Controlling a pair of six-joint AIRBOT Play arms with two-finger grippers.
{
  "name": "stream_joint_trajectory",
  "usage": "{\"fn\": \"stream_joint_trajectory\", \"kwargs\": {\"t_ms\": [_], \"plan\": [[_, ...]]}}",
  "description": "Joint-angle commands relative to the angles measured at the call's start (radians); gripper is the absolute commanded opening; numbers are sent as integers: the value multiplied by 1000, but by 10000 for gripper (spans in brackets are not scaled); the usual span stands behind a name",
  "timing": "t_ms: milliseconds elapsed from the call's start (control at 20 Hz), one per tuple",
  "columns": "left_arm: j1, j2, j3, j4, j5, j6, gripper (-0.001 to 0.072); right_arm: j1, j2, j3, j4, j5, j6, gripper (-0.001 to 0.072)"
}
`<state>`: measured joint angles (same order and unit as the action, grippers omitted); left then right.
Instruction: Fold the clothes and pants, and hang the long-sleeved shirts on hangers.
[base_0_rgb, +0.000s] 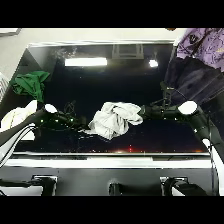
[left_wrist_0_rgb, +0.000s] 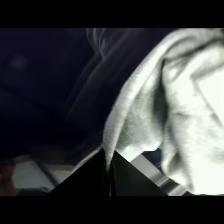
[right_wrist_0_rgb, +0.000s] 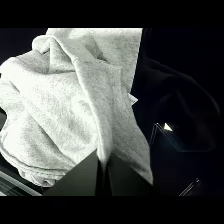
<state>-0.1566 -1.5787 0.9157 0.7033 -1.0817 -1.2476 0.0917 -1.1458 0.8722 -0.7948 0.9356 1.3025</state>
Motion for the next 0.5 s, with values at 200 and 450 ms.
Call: {"fn": "stream_joint_trajectory", "kwargs": {"t_ms": [200,450], "plan": [[45,94,171,166,-58,-56,12,1,27,66,-74,12,6,30],[179,278,601,458,-70,-174,12,1,30,493,-305,78,68,31]]}}
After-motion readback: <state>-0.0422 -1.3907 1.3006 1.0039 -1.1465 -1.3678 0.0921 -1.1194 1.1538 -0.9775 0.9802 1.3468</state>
